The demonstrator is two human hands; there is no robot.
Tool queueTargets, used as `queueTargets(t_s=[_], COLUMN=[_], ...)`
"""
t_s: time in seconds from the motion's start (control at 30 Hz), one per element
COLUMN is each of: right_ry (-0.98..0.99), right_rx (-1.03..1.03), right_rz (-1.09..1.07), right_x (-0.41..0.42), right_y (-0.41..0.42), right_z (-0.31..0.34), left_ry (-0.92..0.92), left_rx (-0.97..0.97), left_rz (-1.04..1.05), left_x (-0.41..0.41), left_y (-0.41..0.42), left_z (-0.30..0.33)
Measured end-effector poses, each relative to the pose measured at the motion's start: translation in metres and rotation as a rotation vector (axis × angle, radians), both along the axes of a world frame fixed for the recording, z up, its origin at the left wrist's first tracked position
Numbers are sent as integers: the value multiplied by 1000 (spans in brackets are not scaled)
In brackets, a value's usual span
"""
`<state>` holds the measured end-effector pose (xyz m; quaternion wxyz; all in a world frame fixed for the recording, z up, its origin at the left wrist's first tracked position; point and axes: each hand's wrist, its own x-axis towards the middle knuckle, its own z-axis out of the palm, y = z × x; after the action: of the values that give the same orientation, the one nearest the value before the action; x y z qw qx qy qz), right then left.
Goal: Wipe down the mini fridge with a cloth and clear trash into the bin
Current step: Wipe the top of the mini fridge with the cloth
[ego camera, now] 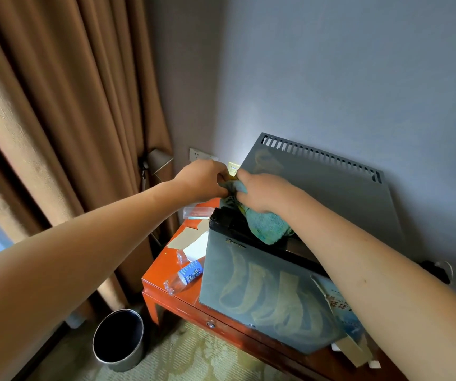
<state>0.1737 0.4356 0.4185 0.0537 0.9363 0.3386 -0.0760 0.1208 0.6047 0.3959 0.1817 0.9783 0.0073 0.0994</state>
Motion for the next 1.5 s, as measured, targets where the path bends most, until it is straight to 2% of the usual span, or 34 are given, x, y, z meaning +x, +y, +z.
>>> queueTargets(t_s=[0.13,0.27,0.5,0.77,1.1,1.27,1.5], right_ry=[11,31,49,114,100,58,160], right_rx=[10,3,-33,-51,-10,37,38], right_rz=[2,-45,-137,-116,-123,-132,-150], right_x=[-14,-18,-3,51,104,93,46], right_y=[-15,-35,-49,-28,15,11,-13], right_z=[-3,-1,0,5,7,4,10], left_ry=[40,-8,31,16,69,73,90], left_rx=[34,85,16,-74,-24,-6,27], left_rz=[-75,-147,-178,-84,64,82,-1], left_x=[-12,-12,19,59,111,105,66], left_y=[-6,-23,-38,-24,3,-3,-17], left_z=[4,4,2,-6,3,6,4])
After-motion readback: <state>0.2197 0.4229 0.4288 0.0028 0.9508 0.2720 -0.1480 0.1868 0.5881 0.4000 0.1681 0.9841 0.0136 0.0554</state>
